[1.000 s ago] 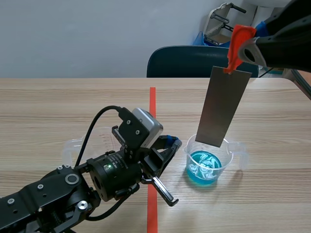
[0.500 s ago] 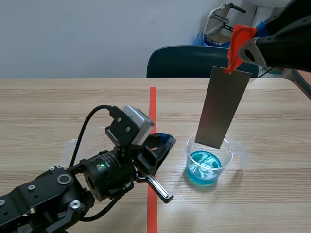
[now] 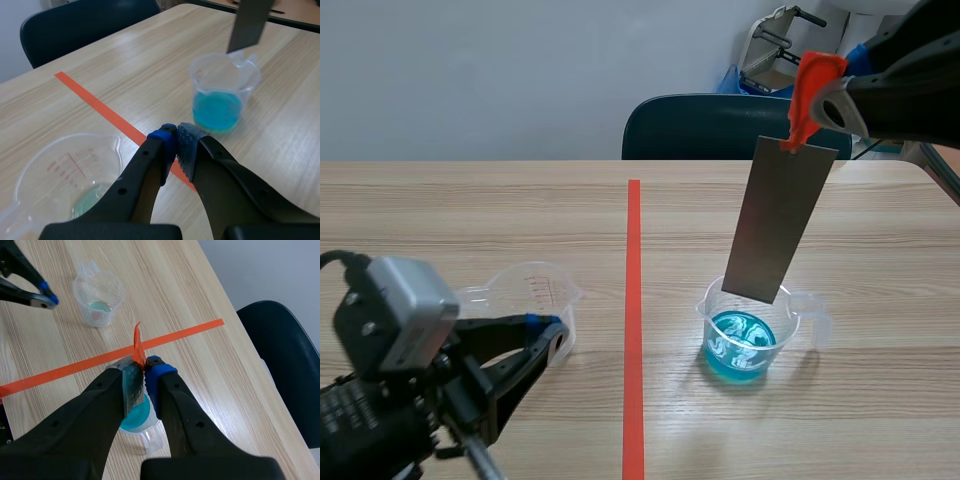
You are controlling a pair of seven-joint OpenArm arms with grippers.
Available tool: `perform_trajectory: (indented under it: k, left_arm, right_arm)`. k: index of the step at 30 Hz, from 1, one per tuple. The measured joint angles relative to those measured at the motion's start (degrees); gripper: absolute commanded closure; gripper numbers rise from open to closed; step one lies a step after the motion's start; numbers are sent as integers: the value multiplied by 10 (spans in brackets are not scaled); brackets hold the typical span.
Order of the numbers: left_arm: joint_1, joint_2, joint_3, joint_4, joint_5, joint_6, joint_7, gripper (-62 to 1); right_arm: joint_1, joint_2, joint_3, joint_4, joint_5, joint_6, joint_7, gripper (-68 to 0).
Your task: Do the redox reaction experiment
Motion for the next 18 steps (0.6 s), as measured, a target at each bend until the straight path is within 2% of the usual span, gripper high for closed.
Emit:
perform_trajectory:
  k: [3,6,9,17,18]
  left_arm:
    - [63,-36,-21,23,0,1,-29,-32]
    - [119,-54,-48,35,2,18,-36,-32]
    - [169,-57,-89,44,1,40,-37,-32]
    - [284,-52,-174,80,-2,41,-78,-34]
    - [295,-47,-185,83,-3,44,-78,-53]
  right_arm:
    - [0,0,0,0,0,0,0,-8]
    - [0,0,0,0,0,0,0,-8]
    - [0,0,0,0,0,0,0,-8]
    - [0,0,0,0,0,0,0,-8]
    - [0,0,0,0,0,0,0,-8]
